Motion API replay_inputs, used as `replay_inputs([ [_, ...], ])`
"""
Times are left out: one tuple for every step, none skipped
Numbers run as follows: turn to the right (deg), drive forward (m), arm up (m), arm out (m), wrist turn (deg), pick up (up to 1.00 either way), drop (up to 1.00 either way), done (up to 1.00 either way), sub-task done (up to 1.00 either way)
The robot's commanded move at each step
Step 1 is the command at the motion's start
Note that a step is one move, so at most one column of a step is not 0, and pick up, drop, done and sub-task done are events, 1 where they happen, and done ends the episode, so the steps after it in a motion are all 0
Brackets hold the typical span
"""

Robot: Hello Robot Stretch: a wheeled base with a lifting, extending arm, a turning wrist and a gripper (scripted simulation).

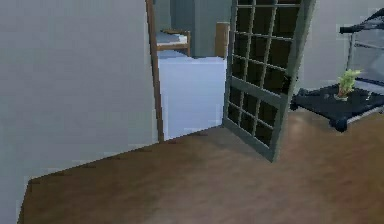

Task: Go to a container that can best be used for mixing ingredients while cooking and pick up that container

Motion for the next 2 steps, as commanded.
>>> replay_inputs([
  [0.0, 1.0, 0.0, 0.0, 0.0, 0.0, 0.0, 0.0, 0.0],
  [3.0, 0.0, 0.0, 0.0, 0.0, 0.0, 0.0, 0.0, 0.0],
])
